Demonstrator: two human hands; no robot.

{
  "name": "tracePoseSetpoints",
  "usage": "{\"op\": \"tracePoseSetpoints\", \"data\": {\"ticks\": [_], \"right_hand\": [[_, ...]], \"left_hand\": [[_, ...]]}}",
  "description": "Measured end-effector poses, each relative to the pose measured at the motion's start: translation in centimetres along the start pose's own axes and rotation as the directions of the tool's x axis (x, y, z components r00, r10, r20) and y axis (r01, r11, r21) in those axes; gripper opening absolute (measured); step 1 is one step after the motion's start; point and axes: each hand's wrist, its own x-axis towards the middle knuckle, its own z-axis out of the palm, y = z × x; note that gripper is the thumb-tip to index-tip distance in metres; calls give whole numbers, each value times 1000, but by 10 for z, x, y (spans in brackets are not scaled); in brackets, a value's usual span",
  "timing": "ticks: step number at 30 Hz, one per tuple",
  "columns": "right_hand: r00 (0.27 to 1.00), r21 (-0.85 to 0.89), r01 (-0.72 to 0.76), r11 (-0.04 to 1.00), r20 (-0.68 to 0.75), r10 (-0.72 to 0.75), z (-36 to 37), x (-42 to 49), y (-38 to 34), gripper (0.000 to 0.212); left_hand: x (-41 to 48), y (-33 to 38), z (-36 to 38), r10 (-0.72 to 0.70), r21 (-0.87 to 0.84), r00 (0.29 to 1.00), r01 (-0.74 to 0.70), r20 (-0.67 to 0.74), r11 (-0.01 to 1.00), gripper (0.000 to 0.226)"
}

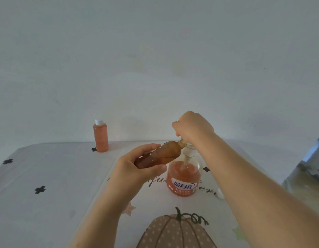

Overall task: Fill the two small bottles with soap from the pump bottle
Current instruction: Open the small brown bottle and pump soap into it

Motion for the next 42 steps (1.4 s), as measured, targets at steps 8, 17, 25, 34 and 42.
{"op": "tracePoseSetpoints", "data": {"ticks": [8,17,25,34,42], "right_hand": [[999,-15,26,1000,-27,-27,-7,-3,-3,14],[999,-53,22,998,-30,-23,-8,-4,-5,15],[999,-69,26,997,-23,-28,-4,-1,-4,19],[1000,-74,-4,997,31,6,5,3,-2,25],[1000,-39,-10,999,14,10,1,-1,-1,20]], "left_hand": [[1,1,-2,4,-36,1000,-4,8,999,45],[2,0,-3,13,-30,1000,-13,4,999,43],[4,-3,-3,18,-24,1000,-17,19,1000,41],[6,-8,-4,14,72,1000,-16,19,997,44],[0,-4,4,52,112,998,-54,23,992,44]]}}
